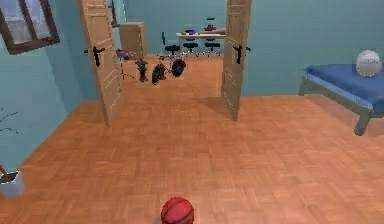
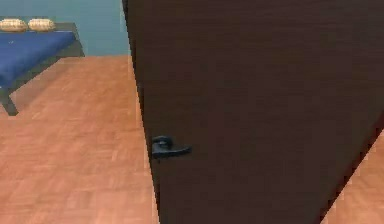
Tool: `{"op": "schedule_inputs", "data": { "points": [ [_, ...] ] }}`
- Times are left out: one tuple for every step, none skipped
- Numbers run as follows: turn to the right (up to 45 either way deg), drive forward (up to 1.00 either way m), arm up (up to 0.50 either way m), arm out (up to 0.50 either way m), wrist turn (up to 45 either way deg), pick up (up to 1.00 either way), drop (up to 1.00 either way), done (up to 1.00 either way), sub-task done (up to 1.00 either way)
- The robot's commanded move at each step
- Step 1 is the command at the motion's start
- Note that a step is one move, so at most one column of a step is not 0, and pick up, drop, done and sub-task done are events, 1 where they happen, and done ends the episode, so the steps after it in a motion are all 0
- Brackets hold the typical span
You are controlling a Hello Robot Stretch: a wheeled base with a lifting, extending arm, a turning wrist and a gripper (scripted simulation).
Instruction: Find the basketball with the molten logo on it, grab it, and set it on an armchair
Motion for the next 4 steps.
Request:
{"op": "schedule_inputs", "data": {
  "points": [
    [12.0,0.0,0.0,0.0,0.0,0.0,0.0,0.0,0.0],
    [0.0,0.15,0.0,0.0,0.0,0.0,0.0,0.0,0.0],
    [-45.0,0.0,0.0,0.0,0.0,0.0,0.0,0.0,0.0],
    [-45.0,0.0,0.0,0.0,0.0,0.0,0.0,0.0,0.0]
  ]
}}
